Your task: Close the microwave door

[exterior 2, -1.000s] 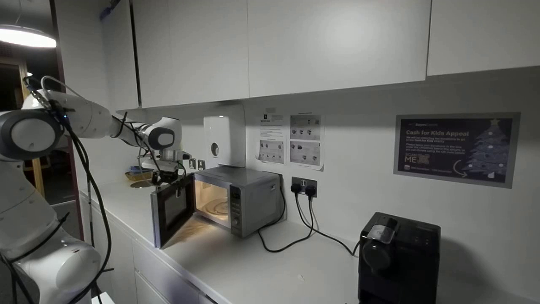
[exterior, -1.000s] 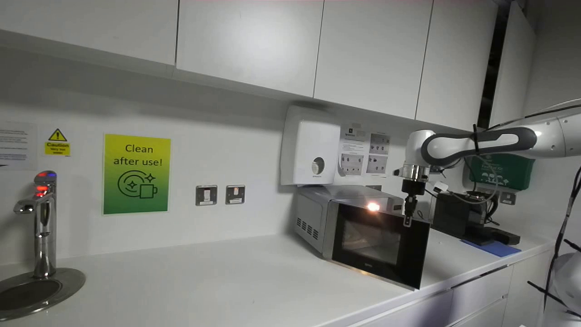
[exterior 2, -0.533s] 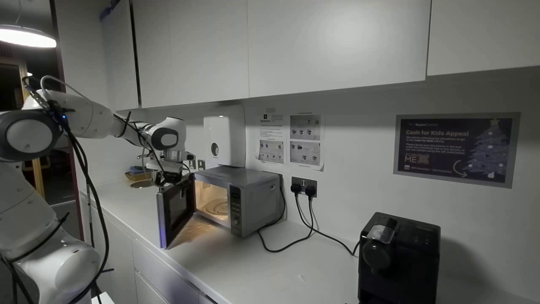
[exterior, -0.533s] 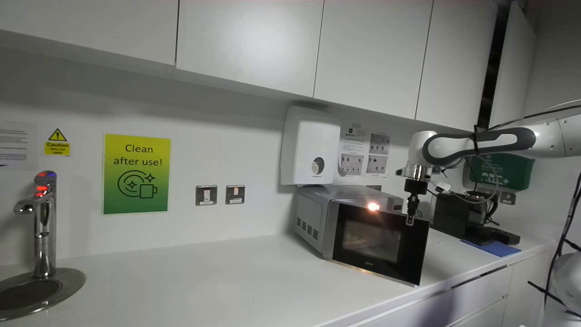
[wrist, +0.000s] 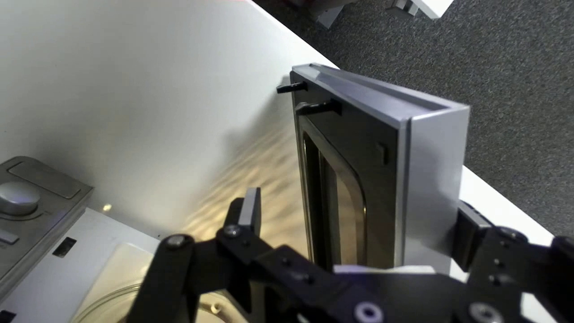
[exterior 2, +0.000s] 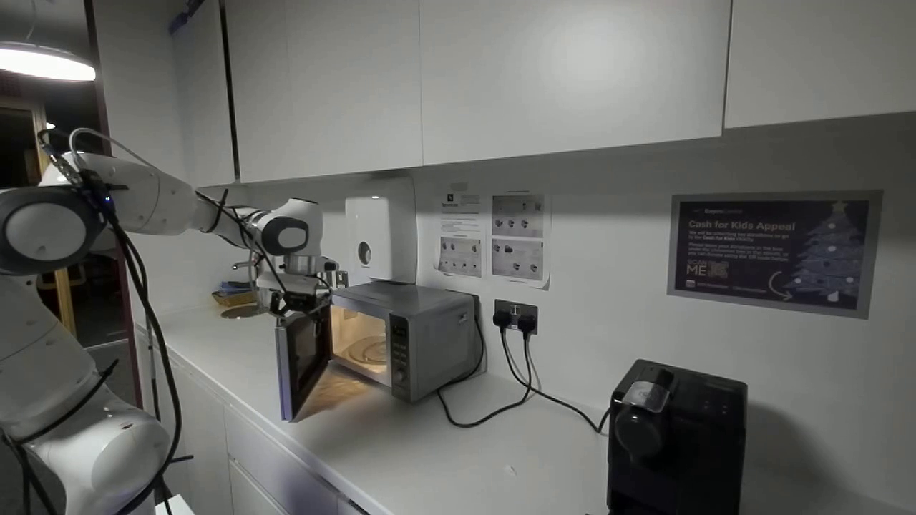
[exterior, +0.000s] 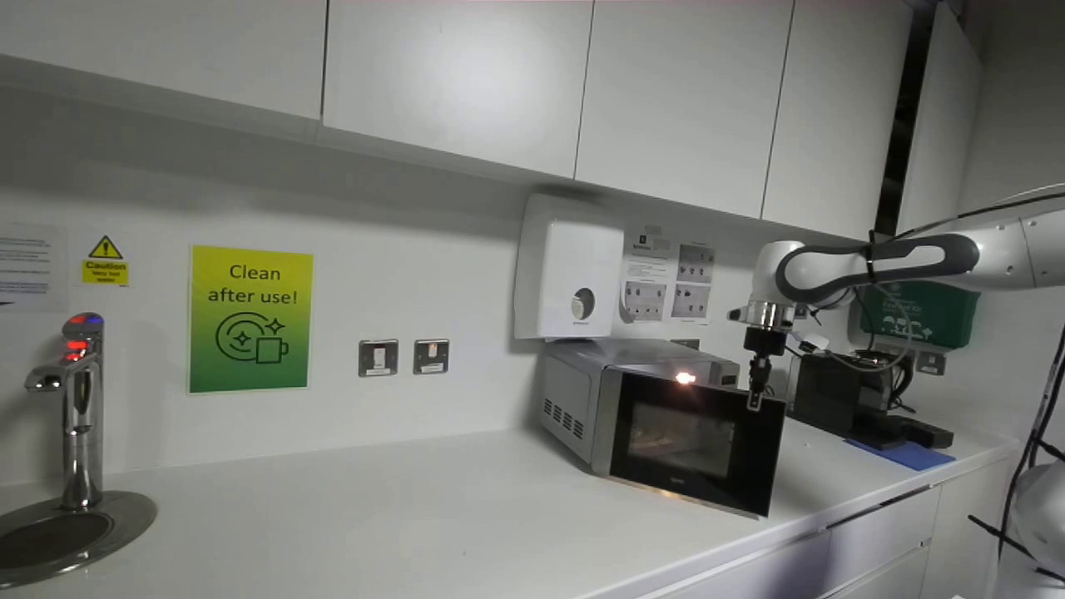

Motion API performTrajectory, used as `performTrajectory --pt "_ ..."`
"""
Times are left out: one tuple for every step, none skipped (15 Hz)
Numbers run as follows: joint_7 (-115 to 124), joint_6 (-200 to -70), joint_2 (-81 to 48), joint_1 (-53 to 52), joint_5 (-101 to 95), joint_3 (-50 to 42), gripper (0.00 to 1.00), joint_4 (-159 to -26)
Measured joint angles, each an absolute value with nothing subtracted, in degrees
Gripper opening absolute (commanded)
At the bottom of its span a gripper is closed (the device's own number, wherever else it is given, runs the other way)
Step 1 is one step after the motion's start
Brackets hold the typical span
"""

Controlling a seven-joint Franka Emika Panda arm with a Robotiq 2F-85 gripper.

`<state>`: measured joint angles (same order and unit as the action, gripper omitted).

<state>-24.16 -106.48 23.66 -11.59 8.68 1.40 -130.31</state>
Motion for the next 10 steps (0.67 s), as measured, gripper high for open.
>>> performTrajectory --pt "-24.7 -106.8 23.7 -11.6 8.7 1.2 1.00 -130.4" --pt "-25.3 -107.3 23.7 -11.6 8.7 1.1 1.00 -130.5" --pt "-25.8 -107.8 23.7 -11.6 8.6 1.0 1.00 -130.7" --pt "-26.3 -108.3 23.7 -11.6 8.5 0.9 1.00 -130.8" --pt "-26.8 -108.7 23.7 -11.5 8.1 0.8 1.00 -130.9" --pt "-27.0 -109.0 23.7 -11.5 7.4 0.8 1.00 -131.0" --pt "-27.4 -109.2 23.7 -11.3 7.0 0.8 1.00 -131.1" --pt "-27.8 -109.4 23.7 -11.2 6.6 0.7 1.00 -131.3" --pt "-28.1 -109.6 23.7 -11.1 6.3 0.6 1.00 -131.4" --pt "-28.5 -109.8 23.7 -11.1 6.1 0.5 1.00 -131.5"
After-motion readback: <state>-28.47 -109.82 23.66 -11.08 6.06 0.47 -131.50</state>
